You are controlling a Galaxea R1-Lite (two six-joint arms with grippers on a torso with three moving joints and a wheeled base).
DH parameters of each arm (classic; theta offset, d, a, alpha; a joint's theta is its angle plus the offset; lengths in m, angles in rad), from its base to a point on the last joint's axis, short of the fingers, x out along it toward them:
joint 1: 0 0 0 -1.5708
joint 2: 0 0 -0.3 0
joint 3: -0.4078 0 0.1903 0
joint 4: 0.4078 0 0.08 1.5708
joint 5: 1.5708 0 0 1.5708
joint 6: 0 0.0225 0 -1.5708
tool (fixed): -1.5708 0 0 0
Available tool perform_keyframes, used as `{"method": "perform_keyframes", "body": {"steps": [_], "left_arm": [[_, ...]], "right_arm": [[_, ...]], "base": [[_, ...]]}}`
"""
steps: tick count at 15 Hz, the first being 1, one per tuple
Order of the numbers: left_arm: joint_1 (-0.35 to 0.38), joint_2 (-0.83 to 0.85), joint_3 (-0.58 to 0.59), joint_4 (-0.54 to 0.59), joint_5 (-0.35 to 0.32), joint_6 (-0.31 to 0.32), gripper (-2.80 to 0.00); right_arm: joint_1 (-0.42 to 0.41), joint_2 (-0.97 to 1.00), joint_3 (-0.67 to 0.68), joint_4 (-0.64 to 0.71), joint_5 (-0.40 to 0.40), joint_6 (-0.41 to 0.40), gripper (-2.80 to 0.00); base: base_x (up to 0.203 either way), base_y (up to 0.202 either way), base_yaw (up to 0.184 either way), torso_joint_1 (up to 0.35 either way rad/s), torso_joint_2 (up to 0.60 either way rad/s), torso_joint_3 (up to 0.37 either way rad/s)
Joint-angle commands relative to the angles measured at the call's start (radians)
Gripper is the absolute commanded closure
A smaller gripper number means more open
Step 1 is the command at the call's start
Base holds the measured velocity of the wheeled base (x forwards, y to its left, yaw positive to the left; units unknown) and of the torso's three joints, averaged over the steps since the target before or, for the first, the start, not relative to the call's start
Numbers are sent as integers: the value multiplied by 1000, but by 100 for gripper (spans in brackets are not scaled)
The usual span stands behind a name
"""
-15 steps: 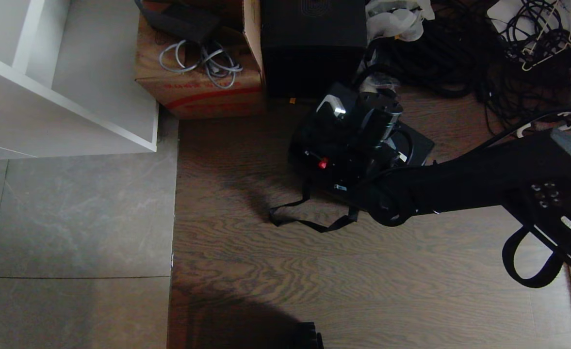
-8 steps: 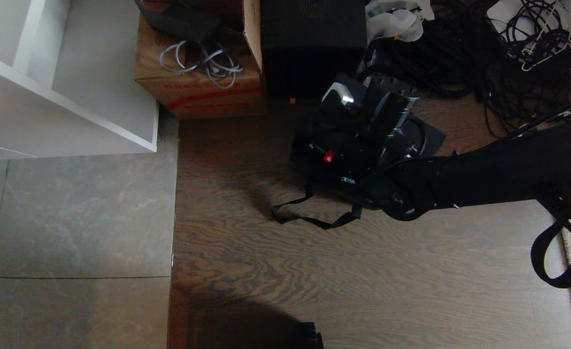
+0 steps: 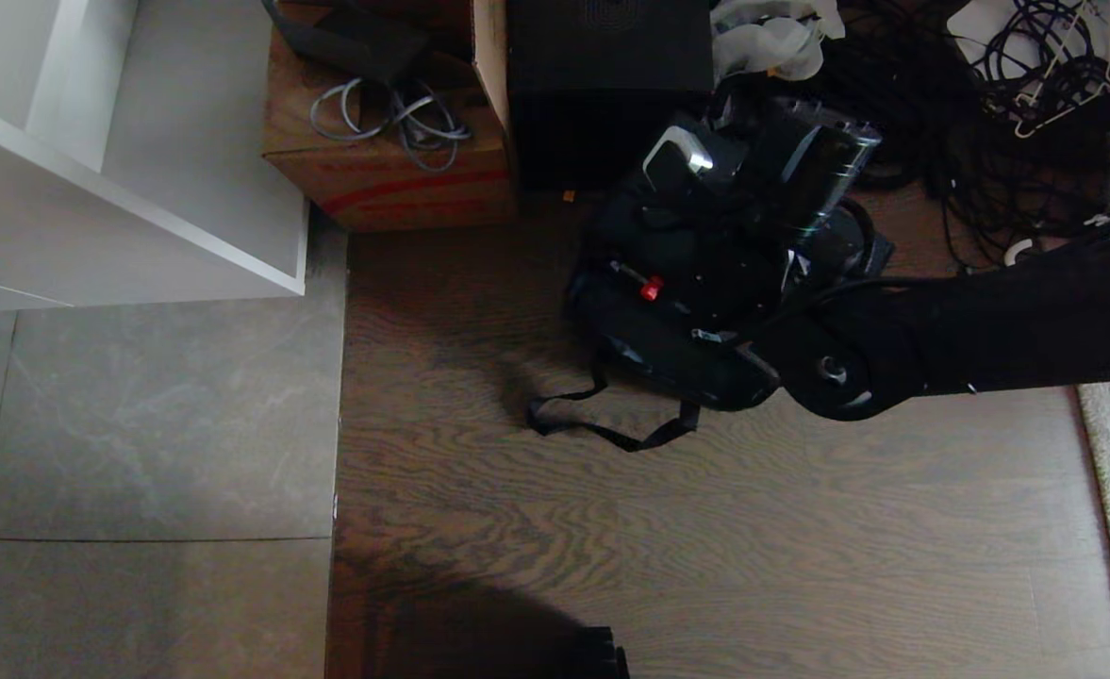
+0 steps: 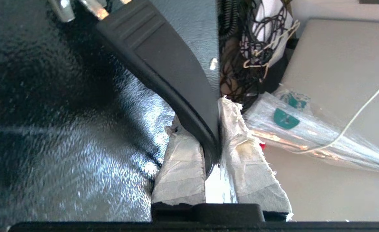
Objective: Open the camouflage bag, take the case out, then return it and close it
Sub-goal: Lift the black box, then release the handle
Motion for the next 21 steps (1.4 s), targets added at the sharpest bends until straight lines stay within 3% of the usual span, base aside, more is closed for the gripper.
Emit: {"method": "perform_keyframes", "body": {"steps": [1, 10, 21], "left_arm": [[-1, 0, 0, 0, 0, -1, 0], [-1, 0, 0, 0, 0, -1, 0], [-1, 0, 0, 0, 0, -1, 0]], "right_arm": [[-2, -74, 26, 8, -7, -14, 0], [-98, -214, 115, 45, -5, -26, 0], [-386, -284, 212, 54, 4, -17, 0]], "base": [[0, 0, 0, 0, 0, 0], [0, 0, 0, 0, 0, 0], [0, 0, 0, 0, 0, 0]]}}
